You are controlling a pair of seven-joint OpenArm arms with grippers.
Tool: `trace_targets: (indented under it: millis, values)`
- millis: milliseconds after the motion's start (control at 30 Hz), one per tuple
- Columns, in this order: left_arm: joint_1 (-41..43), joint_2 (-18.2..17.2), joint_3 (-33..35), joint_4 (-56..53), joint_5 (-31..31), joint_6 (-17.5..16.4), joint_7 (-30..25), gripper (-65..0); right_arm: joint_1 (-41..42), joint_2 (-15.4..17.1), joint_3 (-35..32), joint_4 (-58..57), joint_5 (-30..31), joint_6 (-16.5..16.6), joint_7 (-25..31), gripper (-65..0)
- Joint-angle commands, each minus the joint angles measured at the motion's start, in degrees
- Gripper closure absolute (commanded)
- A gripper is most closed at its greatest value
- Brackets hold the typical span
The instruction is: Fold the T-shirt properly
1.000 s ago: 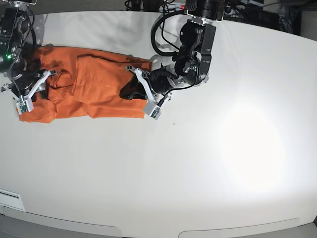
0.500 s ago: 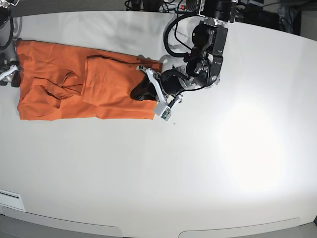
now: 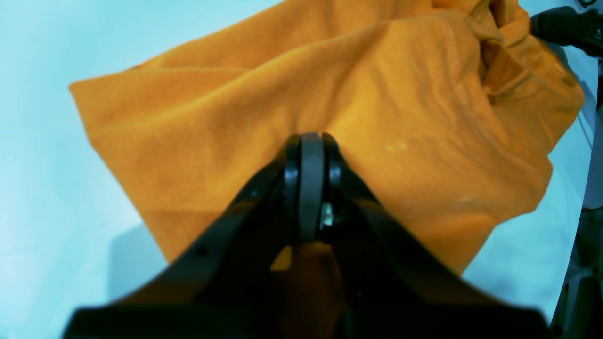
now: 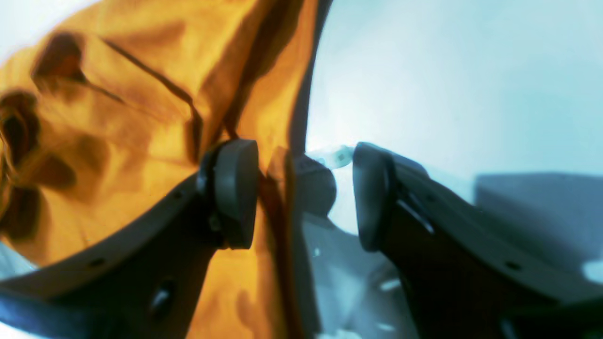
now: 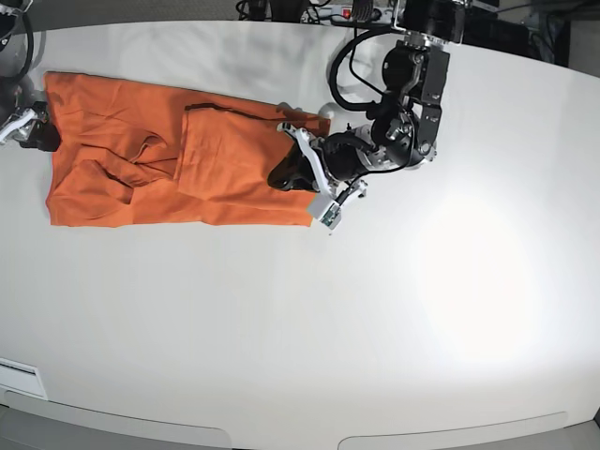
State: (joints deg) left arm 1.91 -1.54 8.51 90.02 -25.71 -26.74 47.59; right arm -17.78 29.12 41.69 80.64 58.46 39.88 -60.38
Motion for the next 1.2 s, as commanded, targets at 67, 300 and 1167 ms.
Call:
trace_targets:
  millis: [67,300,1167]
  values:
    - [0.0,-0.7,-0.3,0.1,1.2,0.4,3.5,0.0,0.3,1.7,0.3,0.6,0.7,0.1,0.7,-34.3]
    - [0.0,-0.7,-0.3,0.2,0.4,0.2,3.5,0.0,2.0,1.4,-2.4,-5.2,0.8,0.1,1.2,-34.3]
    - [0.0,-0.7,-0.3,0.3,-2.6,-1.6,3.8,0.0,3.5,1.1,-14.6,-8.7,17.7,0.1,-6.8,0.0]
